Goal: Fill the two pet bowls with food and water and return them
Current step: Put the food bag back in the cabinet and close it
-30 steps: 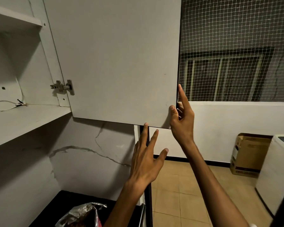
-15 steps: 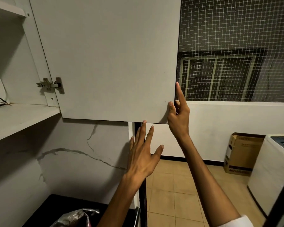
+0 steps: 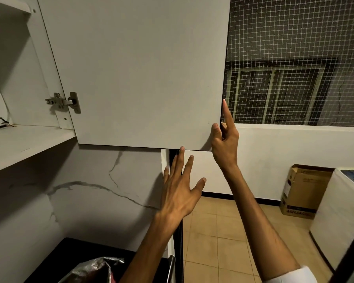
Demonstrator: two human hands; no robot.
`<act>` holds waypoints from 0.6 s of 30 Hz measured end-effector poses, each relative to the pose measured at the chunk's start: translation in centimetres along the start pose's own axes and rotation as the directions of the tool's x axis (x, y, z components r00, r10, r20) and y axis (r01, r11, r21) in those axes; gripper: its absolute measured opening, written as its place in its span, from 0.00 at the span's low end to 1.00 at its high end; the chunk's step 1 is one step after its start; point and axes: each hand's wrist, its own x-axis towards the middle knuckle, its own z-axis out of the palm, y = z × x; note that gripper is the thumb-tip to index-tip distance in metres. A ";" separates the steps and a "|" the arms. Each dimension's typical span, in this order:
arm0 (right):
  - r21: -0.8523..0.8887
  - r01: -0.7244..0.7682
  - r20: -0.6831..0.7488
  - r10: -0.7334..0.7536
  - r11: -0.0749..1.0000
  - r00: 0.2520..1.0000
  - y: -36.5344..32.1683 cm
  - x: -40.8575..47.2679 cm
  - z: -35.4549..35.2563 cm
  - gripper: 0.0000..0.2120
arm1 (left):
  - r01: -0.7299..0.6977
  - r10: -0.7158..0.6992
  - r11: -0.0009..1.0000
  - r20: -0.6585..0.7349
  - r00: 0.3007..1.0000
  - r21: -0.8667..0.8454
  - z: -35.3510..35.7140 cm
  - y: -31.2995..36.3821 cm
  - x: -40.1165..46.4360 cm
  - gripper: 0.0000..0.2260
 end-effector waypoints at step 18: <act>-0.223 -0.199 -0.114 0.178 0.954 0.977 0.1 -3.5 -2.5 0.29 | 0.062 -0.061 0.996 0.011 0.998 -0.070 -1.3 0.1 -2.1 0.34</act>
